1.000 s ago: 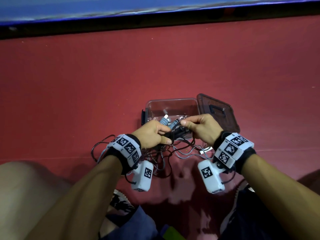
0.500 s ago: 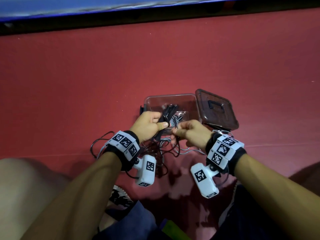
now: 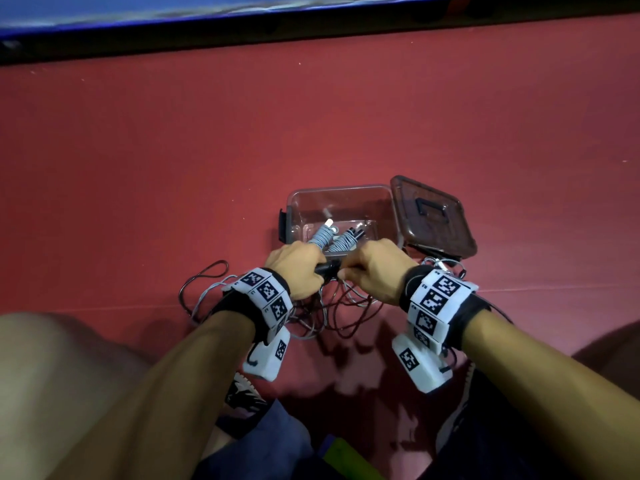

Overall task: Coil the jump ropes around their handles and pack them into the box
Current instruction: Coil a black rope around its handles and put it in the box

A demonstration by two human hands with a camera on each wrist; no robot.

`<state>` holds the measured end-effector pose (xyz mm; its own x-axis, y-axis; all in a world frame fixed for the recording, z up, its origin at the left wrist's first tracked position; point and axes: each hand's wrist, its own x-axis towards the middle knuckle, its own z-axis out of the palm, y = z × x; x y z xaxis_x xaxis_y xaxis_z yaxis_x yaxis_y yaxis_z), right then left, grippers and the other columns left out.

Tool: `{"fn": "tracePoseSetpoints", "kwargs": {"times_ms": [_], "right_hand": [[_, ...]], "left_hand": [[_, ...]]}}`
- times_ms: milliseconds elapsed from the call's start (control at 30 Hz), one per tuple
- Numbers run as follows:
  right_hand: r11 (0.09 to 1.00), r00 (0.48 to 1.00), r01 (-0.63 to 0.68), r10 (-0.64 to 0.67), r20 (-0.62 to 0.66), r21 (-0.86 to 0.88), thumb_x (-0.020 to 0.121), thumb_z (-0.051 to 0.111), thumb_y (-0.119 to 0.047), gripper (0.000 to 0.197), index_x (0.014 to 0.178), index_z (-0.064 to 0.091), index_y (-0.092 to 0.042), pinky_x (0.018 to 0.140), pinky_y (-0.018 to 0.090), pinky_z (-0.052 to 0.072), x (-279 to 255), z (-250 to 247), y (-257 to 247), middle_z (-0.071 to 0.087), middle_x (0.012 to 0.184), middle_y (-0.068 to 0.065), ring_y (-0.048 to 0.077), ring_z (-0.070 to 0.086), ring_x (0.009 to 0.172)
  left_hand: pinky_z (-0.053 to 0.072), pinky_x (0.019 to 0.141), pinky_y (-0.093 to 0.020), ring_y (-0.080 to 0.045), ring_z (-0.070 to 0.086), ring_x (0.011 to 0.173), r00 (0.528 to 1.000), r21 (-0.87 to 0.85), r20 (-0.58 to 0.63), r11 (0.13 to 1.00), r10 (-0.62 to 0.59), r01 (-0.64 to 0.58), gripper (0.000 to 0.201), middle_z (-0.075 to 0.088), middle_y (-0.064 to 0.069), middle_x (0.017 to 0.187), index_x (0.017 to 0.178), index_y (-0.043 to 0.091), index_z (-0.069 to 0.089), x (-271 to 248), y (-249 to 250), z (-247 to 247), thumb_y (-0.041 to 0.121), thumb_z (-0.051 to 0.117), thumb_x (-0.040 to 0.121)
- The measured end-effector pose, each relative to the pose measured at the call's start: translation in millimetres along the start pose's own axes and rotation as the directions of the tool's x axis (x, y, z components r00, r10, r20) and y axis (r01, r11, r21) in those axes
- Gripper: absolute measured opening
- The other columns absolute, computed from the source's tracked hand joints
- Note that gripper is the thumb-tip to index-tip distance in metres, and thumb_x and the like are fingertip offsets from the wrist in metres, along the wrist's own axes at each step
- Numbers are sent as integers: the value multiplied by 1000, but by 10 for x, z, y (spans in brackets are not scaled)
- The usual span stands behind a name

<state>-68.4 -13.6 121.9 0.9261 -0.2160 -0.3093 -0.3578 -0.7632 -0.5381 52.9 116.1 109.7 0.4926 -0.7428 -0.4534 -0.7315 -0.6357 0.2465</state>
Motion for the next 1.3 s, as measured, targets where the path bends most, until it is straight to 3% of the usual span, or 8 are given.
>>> {"fn": "tracePoseSetpoints", "kwargs": {"times_ms": [300,433,567,700,833,900,1100,1300], "right_hand": [[959,989,-44,82,-126,281,82,81,-31,11,73,75,-28,65,8,43,137,-17,192,73,74,-10,-4,62,68],[792,973,-36,167,-160,609,79,84,-27,14,77,78,-14,73,27,57,170,-32,307,74,73,0,11,67,67],[641,965,27,185,-189,767,85,77,-20,17,84,78,-3,66,21,50,153,-100,286,73,74,4,8,61,63],[689,956,-1,213,-202,724,94,68,-26,19,89,79,-12,63,15,42,189,-110,326,72,69,-8,-2,57,58],[704,968,-42,205,-145,709,101,55,-10,27,82,73,-3,63,16,46,135,-76,256,67,63,-3,2,57,57],[766,983,-59,155,-95,640,103,52,-8,33,74,67,-15,57,12,43,92,-29,208,62,53,-11,-4,53,48],[965,997,-70,74,-4,253,98,56,-23,27,70,59,-25,71,31,50,113,-25,171,71,72,0,18,65,69],[999,995,-46,47,90,-10,95,58,-20,23,73,52,-24,71,25,38,25,-6,4,65,87,7,28,62,87]], "left_hand": [[42,75,-27,-19,59,82,971,-156,105,967,216,-199,17,66,0,84,105,17,74,46,-63,-16,19,74,88],[52,93,-31,-10,68,89,966,-444,114,882,232,-159,26,76,3,99,115,15,74,95,-168,8,12,74,89],[50,104,-41,-17,71,102,951,-683,87,713,295,-158,24,77,-4,110,112,11,74,111,-168,-19,3,71,90],[52,102,-34,-19,70,105,954,-793,12,584,300,-174,25,77,-7,110,105,21,75,92,-125,-89,1,69,91],[55,95,-29,-18,71,103,964,-851,-76,487,256,-196,25,75,-11,111,112,11,71,57,-89,-92,-4,65,93],[58,91,-33,-21,71,100,970,-868,-128,450,208,-211,25,74,-16,112,117,3,68,67,-102,-121,-6,60,95],[58,84,-35,-12,71,87,981,-776,-149,601,121,-192,15,78,-6,101,112,0,66,128,-151,-104,6,59,100],[55,74,-37,-14,61,66,994,-540,-103,836,47,-96,10,74,-3,78,86,18,72,140,-148,-28,23,69,94]]}}
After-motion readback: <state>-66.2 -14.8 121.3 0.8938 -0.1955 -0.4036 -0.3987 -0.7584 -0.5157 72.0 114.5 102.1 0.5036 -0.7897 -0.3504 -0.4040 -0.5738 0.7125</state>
